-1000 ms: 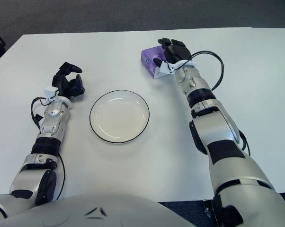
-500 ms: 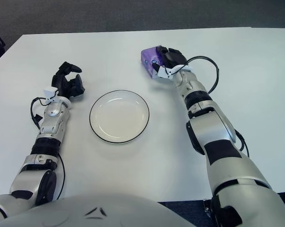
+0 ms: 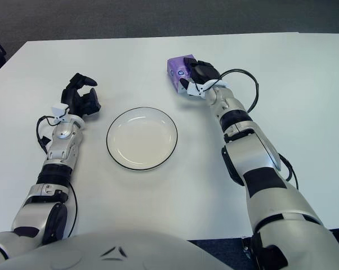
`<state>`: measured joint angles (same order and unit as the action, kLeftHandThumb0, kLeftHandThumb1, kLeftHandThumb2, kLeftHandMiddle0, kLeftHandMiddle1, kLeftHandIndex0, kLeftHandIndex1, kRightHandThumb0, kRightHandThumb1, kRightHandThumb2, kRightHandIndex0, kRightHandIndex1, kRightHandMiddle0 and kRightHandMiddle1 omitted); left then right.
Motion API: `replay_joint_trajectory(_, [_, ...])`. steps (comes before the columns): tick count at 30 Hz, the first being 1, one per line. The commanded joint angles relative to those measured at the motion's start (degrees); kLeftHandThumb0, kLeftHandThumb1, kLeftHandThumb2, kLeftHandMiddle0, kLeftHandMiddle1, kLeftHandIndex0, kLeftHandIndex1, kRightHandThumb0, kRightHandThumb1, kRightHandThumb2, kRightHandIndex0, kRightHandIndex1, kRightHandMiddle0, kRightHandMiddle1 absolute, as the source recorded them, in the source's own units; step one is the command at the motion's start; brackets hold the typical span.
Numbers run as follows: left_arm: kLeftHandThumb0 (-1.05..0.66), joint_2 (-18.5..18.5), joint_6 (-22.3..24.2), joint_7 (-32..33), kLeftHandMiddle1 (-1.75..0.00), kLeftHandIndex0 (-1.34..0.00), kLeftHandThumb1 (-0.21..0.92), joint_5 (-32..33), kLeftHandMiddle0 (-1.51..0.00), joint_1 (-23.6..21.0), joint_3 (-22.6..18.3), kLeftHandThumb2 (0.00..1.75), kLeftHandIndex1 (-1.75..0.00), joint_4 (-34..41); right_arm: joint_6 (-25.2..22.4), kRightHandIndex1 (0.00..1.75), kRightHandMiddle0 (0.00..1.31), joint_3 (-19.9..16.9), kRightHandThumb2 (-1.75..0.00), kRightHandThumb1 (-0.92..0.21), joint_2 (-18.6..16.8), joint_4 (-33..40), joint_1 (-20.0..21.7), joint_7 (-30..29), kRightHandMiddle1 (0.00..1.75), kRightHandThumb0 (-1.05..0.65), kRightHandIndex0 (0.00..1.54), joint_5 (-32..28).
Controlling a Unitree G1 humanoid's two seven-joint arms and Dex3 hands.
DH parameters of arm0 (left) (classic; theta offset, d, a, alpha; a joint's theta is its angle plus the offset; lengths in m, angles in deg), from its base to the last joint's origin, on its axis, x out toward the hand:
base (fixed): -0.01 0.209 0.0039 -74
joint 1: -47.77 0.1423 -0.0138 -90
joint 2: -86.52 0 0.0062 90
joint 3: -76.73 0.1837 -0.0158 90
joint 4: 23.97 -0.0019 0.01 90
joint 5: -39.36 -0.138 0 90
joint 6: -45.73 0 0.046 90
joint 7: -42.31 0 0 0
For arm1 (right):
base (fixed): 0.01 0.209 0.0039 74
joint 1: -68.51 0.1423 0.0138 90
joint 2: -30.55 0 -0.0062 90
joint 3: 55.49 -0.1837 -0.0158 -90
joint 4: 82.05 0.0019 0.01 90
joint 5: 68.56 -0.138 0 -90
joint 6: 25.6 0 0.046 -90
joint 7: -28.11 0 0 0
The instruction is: Put the tissue paper into the plate.
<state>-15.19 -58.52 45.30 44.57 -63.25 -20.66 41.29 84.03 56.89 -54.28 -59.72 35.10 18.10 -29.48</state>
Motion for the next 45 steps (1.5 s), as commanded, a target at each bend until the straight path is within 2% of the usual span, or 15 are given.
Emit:
replay_joint_trajectory(1, [-0.46, -4.0, -1.2, 0.7, -1.75, -0.57, 0.37, -0.6, -1.28, 10.3, 0.8, 1.26, -1.75, -5.0, 1.7, 0.0, 0.0, 0.8, -1.12, -0.92, 1.4, 1.9, -3.0, 1.5, 0.3, -0.99, 0.0, -0.6])
replay_joint_trajectory(3, [-0.46, -4.0, -1.3, 0.7, -1.75, -0.57, 0.37, -0.6, -1.28, 10.4, 0.8, 1.26, -1.75, -5.0, 2.1, 0.0, 0.0, 0.8, -1.12, -0.92, 1.8, 2.8, -3.5, 1.6, 0.3, -0.99, 0.0, -0.7])
replay_joint_trajectory(5, [-0.46, -3.9, -1.4, 0.6, -1.75, -0.57, 0.37, -0.7, -1.28, 10.4, 0.9, 1.26, -1.75, -5.1, 3.7, 0.0, 0.0, 0.5, -1.11, -0.92, 3.9, 6.0, -5.5, 2.0, 0.3, -0.99, 0.0, -0.9])
replay_joint_trajectory(8, [-0.46, -3.9, -1.2, 0.7, -1.75, -0.58, 0.37, -0.8, -1.28, 10.5, 1.0, 1.26, -1.75, -5.0, 5.4, 0.0, 0.0, -0.2, -1.1, -0.92, 7.2, 12.2, -9.1, 3.2, 0.3, -0.99, 0.0, -1.4])
replay_joint_trajectory(14, [-0.47, -4.0, -0.8, 0.8, -1.75, -0.58, 0.36, -0.8, -1.29, 10.7, 1.0, 1.26, -1.75, -4.6, 5.6, 0.0, 0.0, -2.1, -1.07, -0.92, 11.6, 24.4, -15.9, 5.9, 0.38, -1.0, 0.0, -2.2])
replay_joint_trajectory(26, [-0.47, -3.8, -0.1, 0.3, -1.75, -0.58, 0.36, -0.4, -1.29, 10.7, 1.0, 1.27, -1.75, -4.4, 2.7, 0.03, 0.0, -4.7, -1.01, -0.92, 15.8, 38.3, -23.4, 9.8, 0.53, -0.99, 0.05, -2.0])
replay_joint_trajectory(36, [-0.47, -3.8, -0.3, 0.4, -1.75, -0.58, 0.36, -0.4, -1.28, 10.4, 1.0, 1.26, -1.75, -5.0, -1.1, 0.03, 0.0, -7.3, -1.06, -0.92, 16.0, 42.0, -25.2, 10.5, 0.55, -1.01, 0.05, -2.4])
replay_joint_trajectory(42, [-0.47, -3.9, -0.3, 0.9, -1.75, -0.58, 0.36, -0.7, -1.29, 10.5, 1.1, 1.26, -1.75, -4.9, -3.7, 0.03, 0.0, -8.5, -1.1, -0.92, 14.4, 42.5, -24.3, 8.5, 0.56, -1.02, 0.05, -2.3])
replay_joint_trajectory(45, [-0.47, -4.0, -0.4, 0.9, -1.75, -0.58, 0.36, -0.7, -1.29, 10.5, 1.1, 1.27, -1.75, -4.8, -7.4, 0.04, 0.0, -9.0, -1.09, -0.92, 12.2, 45.0, -23.0, 7.8, 0.59, -1.01, 0.06, -1.6])
